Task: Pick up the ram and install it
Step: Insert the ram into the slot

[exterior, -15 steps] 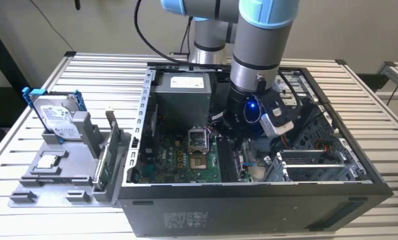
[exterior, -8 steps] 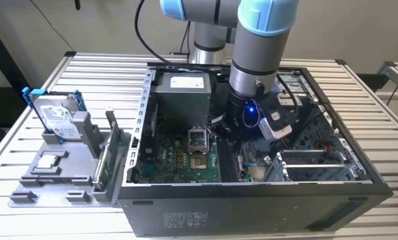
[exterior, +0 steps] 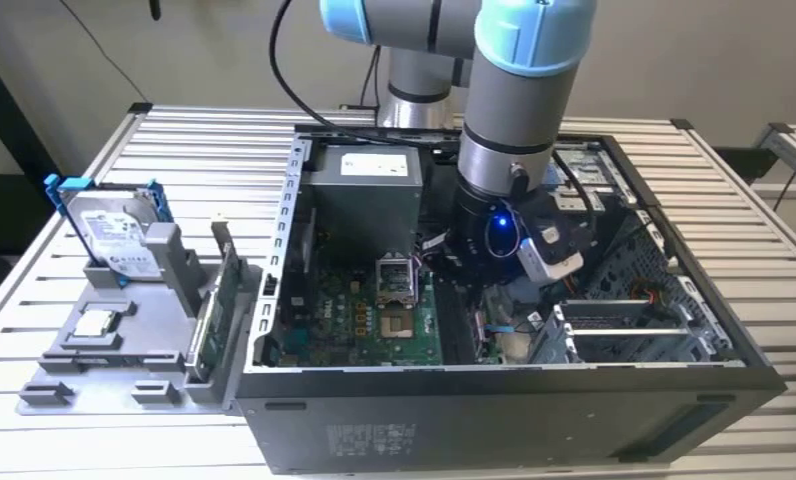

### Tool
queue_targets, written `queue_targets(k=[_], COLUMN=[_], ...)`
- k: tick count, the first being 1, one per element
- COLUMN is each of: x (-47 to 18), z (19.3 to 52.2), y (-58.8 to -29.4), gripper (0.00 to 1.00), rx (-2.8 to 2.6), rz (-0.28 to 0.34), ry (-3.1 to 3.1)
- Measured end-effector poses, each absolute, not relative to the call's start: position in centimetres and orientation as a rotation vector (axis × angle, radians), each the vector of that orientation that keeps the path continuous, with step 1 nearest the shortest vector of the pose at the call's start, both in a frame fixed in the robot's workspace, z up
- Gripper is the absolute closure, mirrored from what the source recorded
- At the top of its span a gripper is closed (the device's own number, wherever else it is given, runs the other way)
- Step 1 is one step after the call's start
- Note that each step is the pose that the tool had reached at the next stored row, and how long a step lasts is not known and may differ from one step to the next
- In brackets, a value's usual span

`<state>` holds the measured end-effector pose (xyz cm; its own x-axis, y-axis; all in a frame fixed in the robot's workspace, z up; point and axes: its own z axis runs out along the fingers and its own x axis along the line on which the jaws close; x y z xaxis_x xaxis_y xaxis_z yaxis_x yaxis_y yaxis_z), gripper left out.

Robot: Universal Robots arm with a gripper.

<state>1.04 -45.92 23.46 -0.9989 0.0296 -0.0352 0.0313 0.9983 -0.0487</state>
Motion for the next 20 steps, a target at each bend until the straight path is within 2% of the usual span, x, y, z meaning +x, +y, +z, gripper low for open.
queue_targets(k=[12,20], x=[1.0,1.0], z=[22.2,22.6], y=[-45.9,-45.9], gripper=[0.86,0.86], rx=[0.045,0.041], rz=[-0.076,-0.076], ry=[3.106,3.106])
